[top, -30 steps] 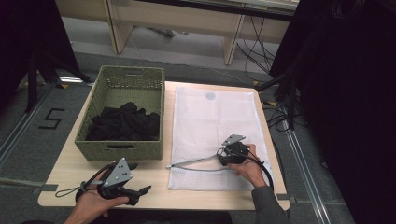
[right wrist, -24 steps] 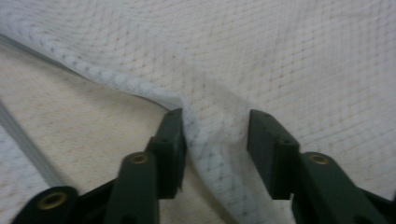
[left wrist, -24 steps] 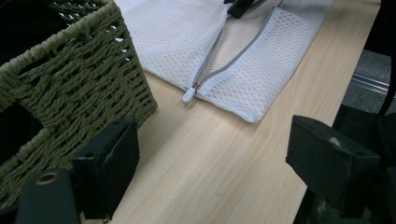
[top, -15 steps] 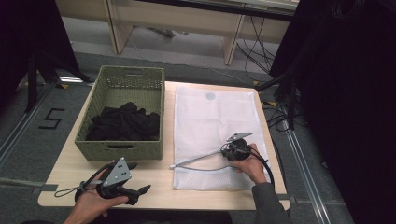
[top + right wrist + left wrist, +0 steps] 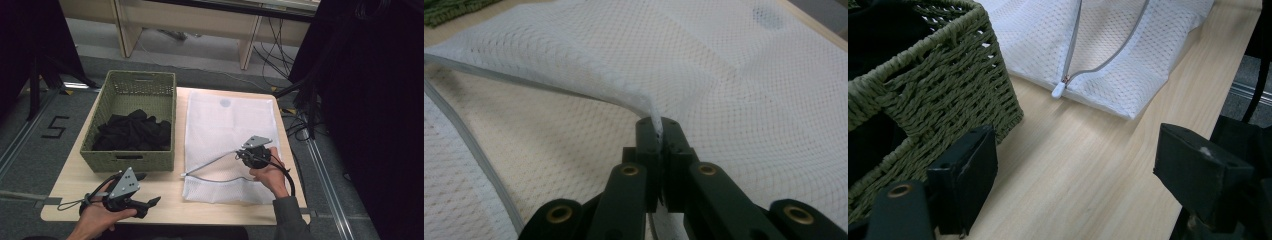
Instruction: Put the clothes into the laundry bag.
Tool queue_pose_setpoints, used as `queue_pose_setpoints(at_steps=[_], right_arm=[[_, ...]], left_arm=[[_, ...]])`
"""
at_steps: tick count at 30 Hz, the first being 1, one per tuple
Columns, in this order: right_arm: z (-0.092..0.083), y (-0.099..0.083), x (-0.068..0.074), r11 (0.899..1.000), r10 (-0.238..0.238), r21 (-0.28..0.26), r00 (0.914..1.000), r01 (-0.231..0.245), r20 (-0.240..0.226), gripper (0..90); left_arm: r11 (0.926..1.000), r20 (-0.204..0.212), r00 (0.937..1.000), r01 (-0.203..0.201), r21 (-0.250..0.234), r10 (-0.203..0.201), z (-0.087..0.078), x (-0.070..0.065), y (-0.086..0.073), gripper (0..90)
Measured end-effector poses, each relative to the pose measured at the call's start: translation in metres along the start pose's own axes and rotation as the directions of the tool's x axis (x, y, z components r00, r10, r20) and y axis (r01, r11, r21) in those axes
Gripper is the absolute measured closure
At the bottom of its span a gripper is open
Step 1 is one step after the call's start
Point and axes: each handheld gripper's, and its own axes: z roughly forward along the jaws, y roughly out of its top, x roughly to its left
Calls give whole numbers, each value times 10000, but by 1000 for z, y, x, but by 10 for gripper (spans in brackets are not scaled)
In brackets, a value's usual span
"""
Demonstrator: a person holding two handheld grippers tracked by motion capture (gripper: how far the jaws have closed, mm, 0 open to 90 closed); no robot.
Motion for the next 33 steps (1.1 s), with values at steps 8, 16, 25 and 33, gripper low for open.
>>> queue_pose_setpoints(at_steps=[8,16,25,33], right_arm=[[-10,7,-3,9978,13,-659,9998,-1,175,893],[-15,10,-4,9959,34,-907,9997,-13,232,892],[-14,8,-5,9954,88,-957,9998,-72,163,889],[-14,5,-8,9946,227,-1025,9992,-192,332,885]], left_arm=[[9994,-496,9987,60,-340,-76,-7,14,10,167],[9914,-1359,9888,451,-1232,-619,-26,61,44,155],[9978,-1853,9810,624,224,-571,-25,145,85,156],[9803,-1495,9840,1202,1568,-968,21,190,80,162]])
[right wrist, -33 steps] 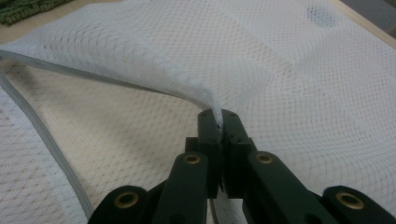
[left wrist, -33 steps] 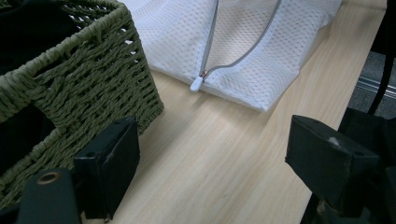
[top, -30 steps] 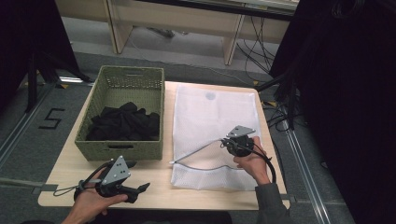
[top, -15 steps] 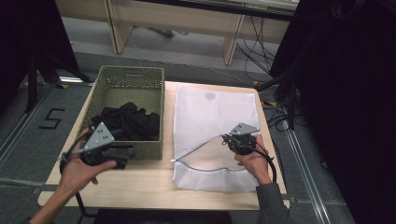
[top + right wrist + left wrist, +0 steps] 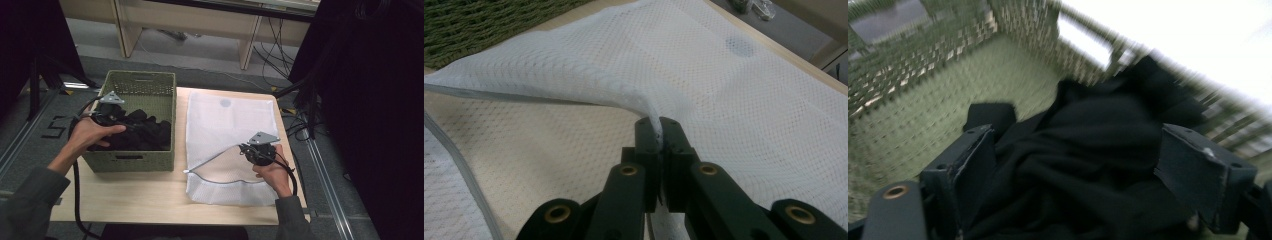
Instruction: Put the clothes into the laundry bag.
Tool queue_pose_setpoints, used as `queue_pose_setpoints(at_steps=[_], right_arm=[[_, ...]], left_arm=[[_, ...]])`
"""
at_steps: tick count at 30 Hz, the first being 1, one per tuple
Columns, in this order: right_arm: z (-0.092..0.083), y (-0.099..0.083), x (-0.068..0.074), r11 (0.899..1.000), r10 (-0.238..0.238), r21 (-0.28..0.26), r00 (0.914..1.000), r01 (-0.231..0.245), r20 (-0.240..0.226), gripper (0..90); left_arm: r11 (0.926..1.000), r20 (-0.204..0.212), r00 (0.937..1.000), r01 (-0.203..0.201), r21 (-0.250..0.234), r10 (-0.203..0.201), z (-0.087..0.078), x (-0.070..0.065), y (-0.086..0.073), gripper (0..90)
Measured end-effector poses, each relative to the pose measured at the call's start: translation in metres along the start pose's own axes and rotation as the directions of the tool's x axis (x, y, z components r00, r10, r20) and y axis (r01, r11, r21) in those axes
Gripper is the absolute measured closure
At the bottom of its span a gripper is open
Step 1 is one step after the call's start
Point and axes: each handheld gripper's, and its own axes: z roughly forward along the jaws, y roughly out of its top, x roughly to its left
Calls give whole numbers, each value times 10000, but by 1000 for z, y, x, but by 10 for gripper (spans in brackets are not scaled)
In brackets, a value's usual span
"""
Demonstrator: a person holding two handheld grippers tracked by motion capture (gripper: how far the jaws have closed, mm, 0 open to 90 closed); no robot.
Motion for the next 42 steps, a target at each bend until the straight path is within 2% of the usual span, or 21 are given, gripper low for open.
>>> queue_pose_setpoints(at_steps=[1,4,6,8,11,12,15,17,18,19,21,24,25,26,28,29,33,35,37,38,42], right_arm=[[0,0,0,10000,5,16,9999,-5,-115,885],[1,0,0,10000,-24,14,9999,24,-151,885],[0,-1,1,9999,82,69,9999,-81,-111,885],[0,-1,0,10000,-29,75,9999,29,-107,885],[0,-2,-1,9999,-122,26,9999,122,41,885],[0,-2,0,10000,53,57,9999,-53,-90,885],[1,-2,0,10000,36,80,10000,-35,-73,884],[2,-3,1,10000,-16,89,10000,16,-31,884],[2,-2,0,9998,-139,144,9996,142,-234,884],[3,-2,1,9998,-93,170,9999,95,-80,884],[3,-3,1,9995,-211,249,9995,217,-253,883],[4,-3,2,9997,-54,243,9998,59,-193,883],[4,-3,3,9997,-29,261,9999,31,-105,882],[4,-3,2,9996,-149,226,9998,152,-163,882],[4,-3,2,9995,-184,235,9995,189,-237,882],[4,-3,3,9996,-153,230,9998,157,-158,881],[4,-4,5,9994,-49,340,9998,56,-198,882],[6,-4,3,9993,-207,309,9995,215,-255,883],[5,-3,3,9995,-173,251,9997,177,-173,883],[4,-3,4,9997,-20,231,9999,24,-152,884],[4,-4,4,9996,-22,271,9998,27,-191,884]], left_arm=[[9989,-5,10000,-25,459,26,8,4,1,172],[9988,-10,10000,-47,496,48,23,11,0,172],[9918,398,9978,-572,1140,530,33,12,-2,172],[9861,515,9949,-927,1377,863,44,10,-5,169],[9816,715,9947,-847,1709,734,58,10,-11,148],[9803,700,9952,-806,1801,690,60,10,-12,147],[9837,309,9977,-640,1678,597,72,12,-19,141],[9782,144,9968,-795,1917,782,81,12,-25,103],[9759,173,9963,-854,2010,836,87,10,-30,48],[9732,116,9969,-784,2161,777,91,8,-31,0],[9681,-70,9954,-915,2331,957,93,5,-31,0],[9619,-129,9928,-1119,2494,1188,96,5,-31,0],[9664,-296,9924,-1097,2326,1198,99,4,-33,0],[9642,-413,9898,-1232,2346,1366,101,5,-34,0],[9522,-754,9906,-871,2929,1138,106,8,-36,0],[9502,-961,9905,-653,3048,989,110,10,-39,0],[9436,-733,9969,-42,3310,301,115,16,-39,0],[9403,-596,9982,136,3400,71,116,20,-39,2],[9400,-572,9971,661,3347,-497,115,22,-39,61],[9385,-548,9968,740,3373,-589,114,22,-39,138],[9371,-292,9987,497,3456,-422,109,21,-36,303]])
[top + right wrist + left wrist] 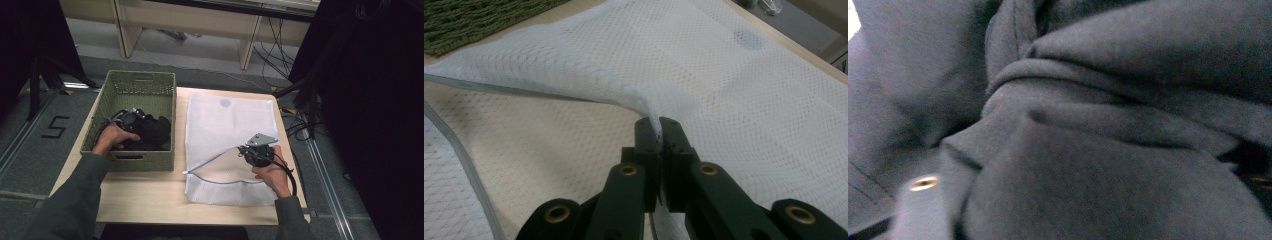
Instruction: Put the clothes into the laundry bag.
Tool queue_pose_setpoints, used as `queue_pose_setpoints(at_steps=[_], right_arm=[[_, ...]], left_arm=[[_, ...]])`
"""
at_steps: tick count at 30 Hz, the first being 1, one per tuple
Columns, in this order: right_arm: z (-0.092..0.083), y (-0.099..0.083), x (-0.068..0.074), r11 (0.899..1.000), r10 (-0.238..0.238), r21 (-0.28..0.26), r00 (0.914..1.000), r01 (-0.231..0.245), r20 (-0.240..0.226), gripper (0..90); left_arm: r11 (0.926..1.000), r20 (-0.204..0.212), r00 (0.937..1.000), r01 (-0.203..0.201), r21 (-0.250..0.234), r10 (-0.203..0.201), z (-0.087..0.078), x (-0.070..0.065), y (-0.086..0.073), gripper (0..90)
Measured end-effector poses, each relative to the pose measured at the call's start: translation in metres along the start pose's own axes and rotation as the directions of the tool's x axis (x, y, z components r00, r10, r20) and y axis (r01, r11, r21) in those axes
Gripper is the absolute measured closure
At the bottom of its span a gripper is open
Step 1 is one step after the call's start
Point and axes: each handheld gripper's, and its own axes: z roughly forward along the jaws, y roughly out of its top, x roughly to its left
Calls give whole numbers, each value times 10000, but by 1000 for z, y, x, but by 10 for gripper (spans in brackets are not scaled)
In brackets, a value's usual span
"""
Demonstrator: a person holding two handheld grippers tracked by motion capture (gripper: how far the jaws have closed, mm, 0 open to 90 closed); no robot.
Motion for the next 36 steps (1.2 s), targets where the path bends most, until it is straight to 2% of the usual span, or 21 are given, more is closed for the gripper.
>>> queue_pose_setpoints(at_steps=[2,3,6,8,10,12,17,20,22,23,24,25,27,28,29,31,32,33,34,35,36], right_arm=[[0,0,0,10000,-7,-21,10000,7,1,884],[1,0,0,10000,-11,9,10000,11,15,884],[0,0,-1,10000,14,-87,9999,-13,107,884],[-1,0,-3,10000,63,-72,9999,-63,85,884],[-1,0,-3,9999,63,-86,9999,-62,95,884],[-1,-1,-4,9998,52,-183,9998,-49,174,886],[-1,0,-3,9999,88,-141,9999,-87,89,887],[-2,0,-3,9999,8,-123,10000,-7,61,889],[-2,0,-3,9998,63,-187,9999,-61,102,890],[-2,1,-4,9997,75,-216,9998,-71,167,891],[-2,1,-5,9998,-28,-216,9997,33,224,890],[-2,1,-4,9997,90,-223,9998,-86,182,891],[-2,1,-4,9996,-43,-280,9999,46,124,892],[-2,1,-4,9997,75,-234,9999,-72,140,892],[-3,1,-4,9998,93,-200,9998,-90,151,892],[-3,1,-3,9995,105,-285,9997,-99,205,892],[-3,1,-4,9995,87,-315,9998,-81,192,892],[-3,2,-4,9995,51,-317,9997,-43,259,892],[-2,2,-5,9997,-13,-242,10000,14,53,892],[-3,1,-4,9997,132,-192,9998,-130,118,892],[-3,1,-4,9994,85,-327,9996,-77,259,892]], left_arm=[[10000,7,10000,-72,-32,72,-1,-2,0,346],[9994,22,9994,-331,103,331,-4,-1,2,375],[10000,173,9999,11,-33,-10,-5,2,1,441],[9997,88,9997,-228,-15,228,-8,1,3,464],[9990,-55,9991,-420,-127,419,-13,0,5,533],[9985,-84,9994,-332,-428,328,-21,-3,6,578],[9881,-455,9960,-819,-1302,766,-51,-12,12,608],[9749,-597,9939,-1029,-1974,928,-81,-14,18,610],[9618,-687,9920,-1199,-2463,1061,-108,-14,23,610],[9533,-921,9894,-1332,-2710,1121,-120,-16,24,610],[9511,-863,9890,-1393,-2757,1198,-131,-17,26,610],[9442,-880,9890,-1404,-2980,1193,-142,-18,27,609],[9313,-876,9875,-1530,-3306,1311,-163,-22,29,609],[9294,-814,9897,-1390,-3419,1180,-171,-25,29,608],[9209,-732,9888,-1475,-3608,1297,-187,-29,30,608],[9055,-657,9933,-1133,-4089,946,-203,-37,33,607],[9023,-573,9933,-1152,-4155,1004,-210,-39,34,607],[8906,-559,9926,-1212,-4383,1076,-222,-44,36,606],[8877,-516,9919,-1270,-4427,1162,-230,-47,37,606],[8805,-356,9919,-1244,-4574,1216,-241,-52,40,605],[8718,-482,9900,-1397,-4695,1327,-248,-54,41,604]])
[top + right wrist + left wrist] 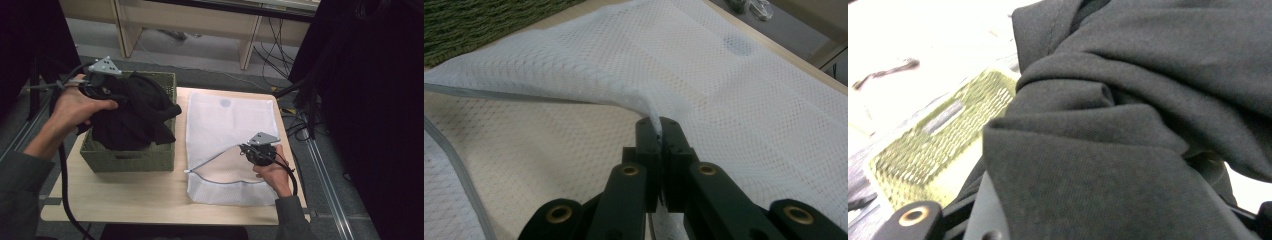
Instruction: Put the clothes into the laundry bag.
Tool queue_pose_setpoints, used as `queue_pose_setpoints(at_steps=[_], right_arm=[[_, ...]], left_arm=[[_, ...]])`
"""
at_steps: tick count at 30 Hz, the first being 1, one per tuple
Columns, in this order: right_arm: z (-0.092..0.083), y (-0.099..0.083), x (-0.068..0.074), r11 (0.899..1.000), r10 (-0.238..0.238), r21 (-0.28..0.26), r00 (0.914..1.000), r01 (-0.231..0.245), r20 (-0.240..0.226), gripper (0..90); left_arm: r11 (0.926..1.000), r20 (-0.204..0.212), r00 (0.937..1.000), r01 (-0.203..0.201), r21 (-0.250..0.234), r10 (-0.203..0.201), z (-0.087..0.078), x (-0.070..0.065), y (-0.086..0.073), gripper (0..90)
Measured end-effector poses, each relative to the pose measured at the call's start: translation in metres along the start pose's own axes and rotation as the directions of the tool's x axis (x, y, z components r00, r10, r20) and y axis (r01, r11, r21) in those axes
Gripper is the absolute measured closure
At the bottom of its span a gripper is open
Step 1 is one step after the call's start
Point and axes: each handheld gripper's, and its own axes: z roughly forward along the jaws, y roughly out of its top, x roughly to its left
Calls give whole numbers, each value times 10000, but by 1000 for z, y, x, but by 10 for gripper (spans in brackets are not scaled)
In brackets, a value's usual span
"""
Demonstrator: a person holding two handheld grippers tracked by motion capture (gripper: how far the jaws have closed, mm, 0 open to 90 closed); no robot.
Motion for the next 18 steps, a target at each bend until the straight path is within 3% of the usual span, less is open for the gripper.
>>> queue_pose_setpoints(at_steps=[5,10,12,15,17,18], right_arm=[[-1,0,0,9999,140,67,9999,-139,-45,892],[-2,0,-1,9999,146,19,9999,-146,75,892],[-2,0,-2,9999,117,-60,9999,-116,83,892],[-2,-1,-4,9999,93,-131,9999,-91,113,892],[-2,-1,-5,9998,93,-156,9999,-91,138,892],[-2,-1,-4,9998,123,-147,9999,-121,116,892]], left_arm=[[9994,671,9976,-138,-320,159,-20,-26,17,599],[9957,1438,9877,-511,-775,619,-24,-64,18,599],[9912,1935,9774,-628,-1169,848,-25,-89,14,599],[9866,2681,9536,-1073,-1231,1372,-15,-125,5,598],[9808,3250,9279,-1490,-1260,1827,-6,-147,3,595],[9782,3382,9208,-1557,-1373,1940,-2,-154,4,594]])
